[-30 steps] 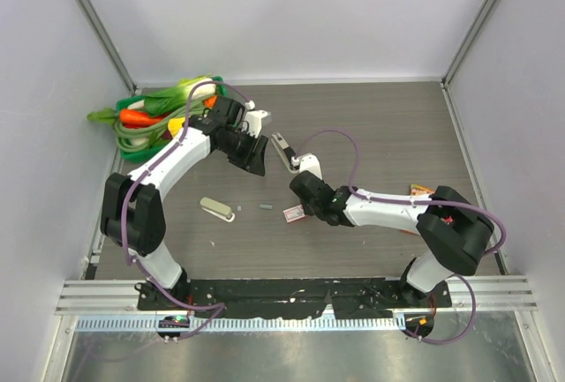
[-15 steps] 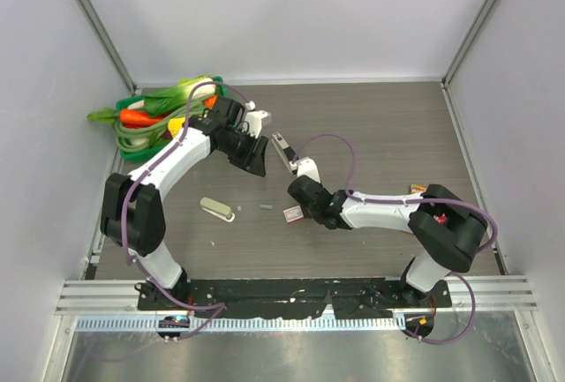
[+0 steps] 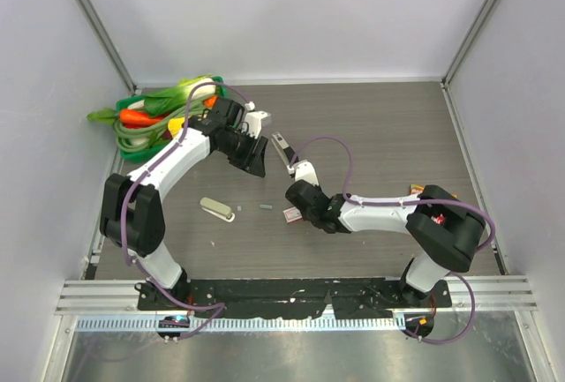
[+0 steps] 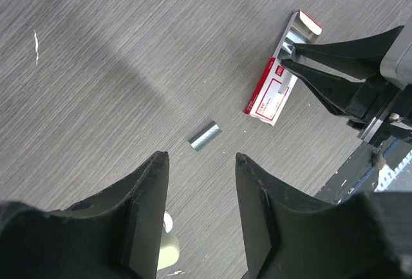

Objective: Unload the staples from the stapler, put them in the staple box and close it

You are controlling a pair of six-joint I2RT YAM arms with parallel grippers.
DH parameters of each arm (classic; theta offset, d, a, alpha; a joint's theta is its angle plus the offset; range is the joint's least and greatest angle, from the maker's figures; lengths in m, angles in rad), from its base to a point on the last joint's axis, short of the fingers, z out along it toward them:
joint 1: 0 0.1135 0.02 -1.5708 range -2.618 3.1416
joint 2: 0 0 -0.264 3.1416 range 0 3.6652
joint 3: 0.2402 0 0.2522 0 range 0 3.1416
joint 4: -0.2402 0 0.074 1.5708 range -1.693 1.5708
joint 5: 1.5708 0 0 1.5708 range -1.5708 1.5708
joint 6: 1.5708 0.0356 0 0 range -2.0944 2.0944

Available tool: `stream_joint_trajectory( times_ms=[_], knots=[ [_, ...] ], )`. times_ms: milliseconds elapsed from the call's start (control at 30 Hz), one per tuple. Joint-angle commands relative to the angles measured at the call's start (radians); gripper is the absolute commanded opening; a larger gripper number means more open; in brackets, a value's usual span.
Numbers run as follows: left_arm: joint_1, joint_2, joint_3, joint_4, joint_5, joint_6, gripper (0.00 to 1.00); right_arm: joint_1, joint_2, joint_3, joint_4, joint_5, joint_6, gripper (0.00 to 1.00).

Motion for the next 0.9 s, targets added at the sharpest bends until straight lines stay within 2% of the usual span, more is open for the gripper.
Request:
stream_joint_trajectory(
  times_ms=[0,167,600,867],
  knots=[
    [0.008,-0.047,-0.005,0.016,0.019,-0.004,0.49,0.016,-0.008,-0.014,0.014,0.033,-0.004,0.27],
    [0.008,-0.051,-0.007,0.019,0.011,-0.004,0.5,0.023,-0.028,-0.023,0.007,0.036,0.003,0.34],
    [0.008,-0.051,-0.008,0.019,0.005,-0.001,0.5,0.023,-0.112,0.008,-0.007,0.048,-0.028,0.34],
    [0.008,-0.056,-0.008,0.016,0.002,0.0,0.5,-0.003,-0.053,0.068,0.011,0.045,-0.07,0.24]
  ],
)
